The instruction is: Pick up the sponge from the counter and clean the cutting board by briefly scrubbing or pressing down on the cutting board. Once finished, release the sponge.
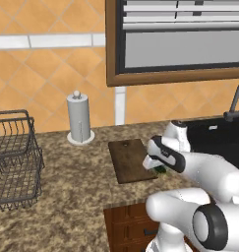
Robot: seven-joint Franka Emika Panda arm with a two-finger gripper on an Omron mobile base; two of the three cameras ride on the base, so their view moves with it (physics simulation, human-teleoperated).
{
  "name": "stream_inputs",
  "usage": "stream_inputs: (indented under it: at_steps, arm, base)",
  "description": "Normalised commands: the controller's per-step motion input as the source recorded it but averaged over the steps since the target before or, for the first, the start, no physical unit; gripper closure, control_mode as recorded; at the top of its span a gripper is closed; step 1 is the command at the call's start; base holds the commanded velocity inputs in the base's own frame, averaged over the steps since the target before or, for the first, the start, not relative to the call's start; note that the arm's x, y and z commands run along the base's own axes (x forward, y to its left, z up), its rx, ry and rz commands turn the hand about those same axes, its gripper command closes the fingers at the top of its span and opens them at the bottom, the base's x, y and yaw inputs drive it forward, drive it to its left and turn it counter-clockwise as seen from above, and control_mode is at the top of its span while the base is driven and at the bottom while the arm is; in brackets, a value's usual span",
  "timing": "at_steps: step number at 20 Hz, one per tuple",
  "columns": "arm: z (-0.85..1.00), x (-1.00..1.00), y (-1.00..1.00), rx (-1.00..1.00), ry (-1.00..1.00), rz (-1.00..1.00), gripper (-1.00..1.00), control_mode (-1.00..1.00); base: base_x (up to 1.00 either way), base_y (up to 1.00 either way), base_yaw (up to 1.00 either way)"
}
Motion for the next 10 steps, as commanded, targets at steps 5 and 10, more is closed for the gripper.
stream_inputs:
  at_steps: [5,10]
  arm:
    - [-0.02,0.39,0.76,0.01,0.0,-0.11,1.0,-1.0]
    - [-0.01,0.37,0.47,-0.01,0.0,-0.13,1.0,-1.0]
  base:
    - [0.0,0.0,0.0]
    - [0.0,0.0,0.0]
